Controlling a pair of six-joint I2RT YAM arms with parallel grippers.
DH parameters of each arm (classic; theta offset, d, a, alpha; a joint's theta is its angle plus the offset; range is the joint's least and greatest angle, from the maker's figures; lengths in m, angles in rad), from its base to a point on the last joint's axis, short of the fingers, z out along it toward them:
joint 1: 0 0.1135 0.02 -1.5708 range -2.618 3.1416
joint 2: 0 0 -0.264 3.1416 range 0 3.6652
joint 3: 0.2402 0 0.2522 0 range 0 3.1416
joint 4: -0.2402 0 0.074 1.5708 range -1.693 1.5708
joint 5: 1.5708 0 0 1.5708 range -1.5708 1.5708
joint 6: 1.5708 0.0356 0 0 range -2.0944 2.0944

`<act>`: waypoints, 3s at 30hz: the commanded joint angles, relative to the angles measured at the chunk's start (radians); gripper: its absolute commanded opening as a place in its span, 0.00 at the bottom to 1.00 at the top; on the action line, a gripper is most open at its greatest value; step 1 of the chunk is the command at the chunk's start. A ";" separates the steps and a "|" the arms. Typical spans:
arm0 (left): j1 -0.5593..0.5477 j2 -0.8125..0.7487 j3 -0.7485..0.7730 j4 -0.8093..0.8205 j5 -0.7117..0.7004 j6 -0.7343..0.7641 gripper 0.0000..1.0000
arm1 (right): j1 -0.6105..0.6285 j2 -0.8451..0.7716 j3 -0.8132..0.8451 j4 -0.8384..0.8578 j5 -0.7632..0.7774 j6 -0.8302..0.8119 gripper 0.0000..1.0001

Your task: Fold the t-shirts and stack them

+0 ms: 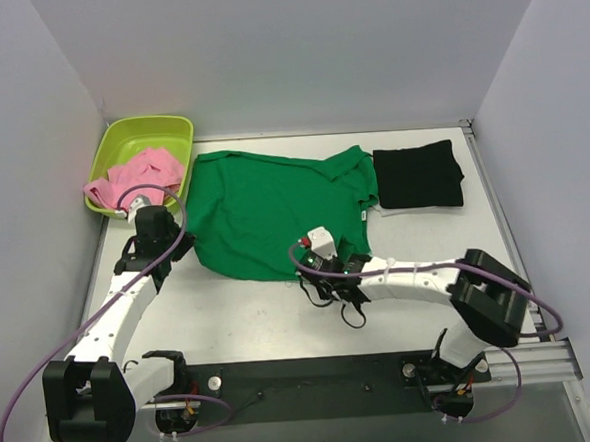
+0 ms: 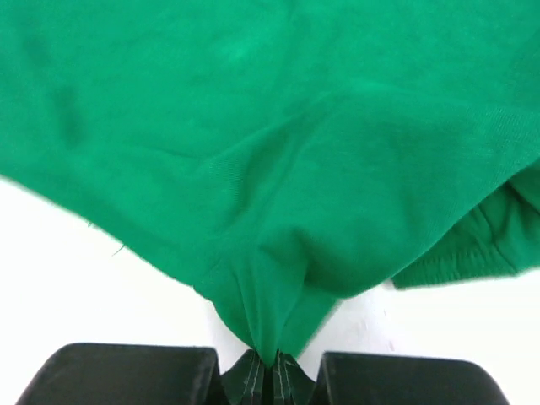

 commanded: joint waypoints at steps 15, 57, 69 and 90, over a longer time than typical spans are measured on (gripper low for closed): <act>0.007 -0.047 0.010 0.014 -0.007 0.019 0.00 | 0.178 -0.489 0.253 -0.411 0.364 -0.112 0.00; 0.005 -0.038 -0.010 0.035 0.013 0.012 0.00 | 0.022 0.065 0.183 -0.173 -0.077 -0.026 0.46; 0.005 -0.029 -0.012 0.043 0.016 0.015 0.00 | -0.086 0.075 0.103 -0.127 -0.018 -0.035 0.47; 0.008 -0.026 -0.007 0.042 0.013 0.019 0.00 | -0.235 0.105 0.229 -0.075 -0.069 -0.052 0.47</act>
